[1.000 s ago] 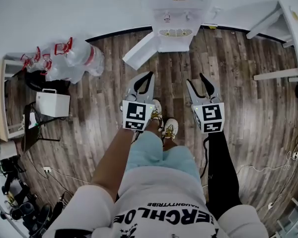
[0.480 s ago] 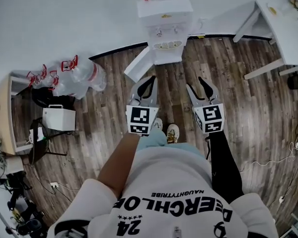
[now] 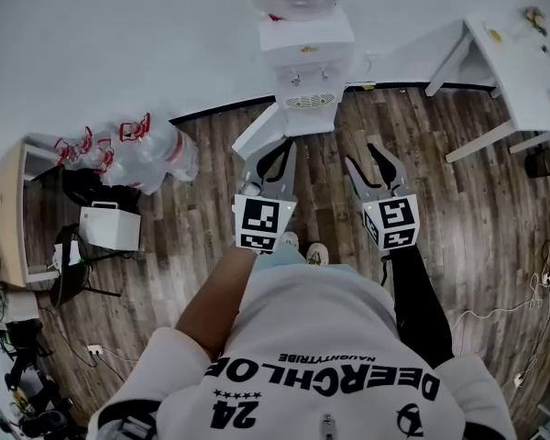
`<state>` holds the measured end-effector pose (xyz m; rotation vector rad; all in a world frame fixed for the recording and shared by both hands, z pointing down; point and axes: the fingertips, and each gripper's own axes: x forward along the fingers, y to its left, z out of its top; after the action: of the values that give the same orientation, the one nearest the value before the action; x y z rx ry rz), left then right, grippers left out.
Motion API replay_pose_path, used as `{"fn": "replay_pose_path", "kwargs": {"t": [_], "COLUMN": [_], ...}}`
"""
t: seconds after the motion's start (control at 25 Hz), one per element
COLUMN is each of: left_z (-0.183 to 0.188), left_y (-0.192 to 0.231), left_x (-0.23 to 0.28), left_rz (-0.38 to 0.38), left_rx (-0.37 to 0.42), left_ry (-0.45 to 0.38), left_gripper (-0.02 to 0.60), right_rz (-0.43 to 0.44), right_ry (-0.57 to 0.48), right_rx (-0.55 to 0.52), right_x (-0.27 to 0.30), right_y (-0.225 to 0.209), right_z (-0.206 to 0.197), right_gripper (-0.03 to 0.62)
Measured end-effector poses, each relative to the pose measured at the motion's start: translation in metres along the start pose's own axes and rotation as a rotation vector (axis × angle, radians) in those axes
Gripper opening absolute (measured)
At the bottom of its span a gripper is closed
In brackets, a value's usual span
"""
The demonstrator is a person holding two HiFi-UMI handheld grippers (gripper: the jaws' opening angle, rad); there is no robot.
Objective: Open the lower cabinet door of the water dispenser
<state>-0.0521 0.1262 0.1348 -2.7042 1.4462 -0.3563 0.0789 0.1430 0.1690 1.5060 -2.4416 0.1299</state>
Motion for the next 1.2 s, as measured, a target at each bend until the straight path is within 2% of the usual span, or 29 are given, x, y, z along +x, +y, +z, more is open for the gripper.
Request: {"fn": "replay_pose_path", "kwargs": {"t": [0.2,0.56,0.76,0.96,1.04,1.2], "left_z": [0.012,0.028,0.028,0.030,0.030,0.031], "left_y": [-0.004,-0.006,-0.008,-0.008,-0.008,-0.008], "left_x": [0.000,-0.007,-0.012,-0.015,-0.016,-0.016], "left_rz": [0.006,0.018,0.018,0.013,0.015,0.015], "left_rx": [-0.011,0.018,0.024,0.042,0.049,0.053], "left_ry": [-0.021,-0.051,-0.053,-0.056,-0.055,-0.056], "left_gripper": [0.057,0.057,0.057,0.057,0.057,0.057], "right_rz": [0.002,0.007,0.053,0.021,0.033,0.050], "right_ry": [-0.024,-0.044,-0.031,-0.054,-0.061,-0.087], "right_rx": [-0.021,-0.049,-0.100,-0.121,-0.122,-0.111], "right_x": [-0.004,-0.007,-0.011,-0.015,-0.019,-0.026], "right_y": [-0.002,-0.002,0.007,0.007,0.010,0.012], "right_z": [0.008,0.017,0.017,0.022,0.025,0.031], "right_gripper": [0.201,0.199,0.190,0.075,0.002,0.002]}}
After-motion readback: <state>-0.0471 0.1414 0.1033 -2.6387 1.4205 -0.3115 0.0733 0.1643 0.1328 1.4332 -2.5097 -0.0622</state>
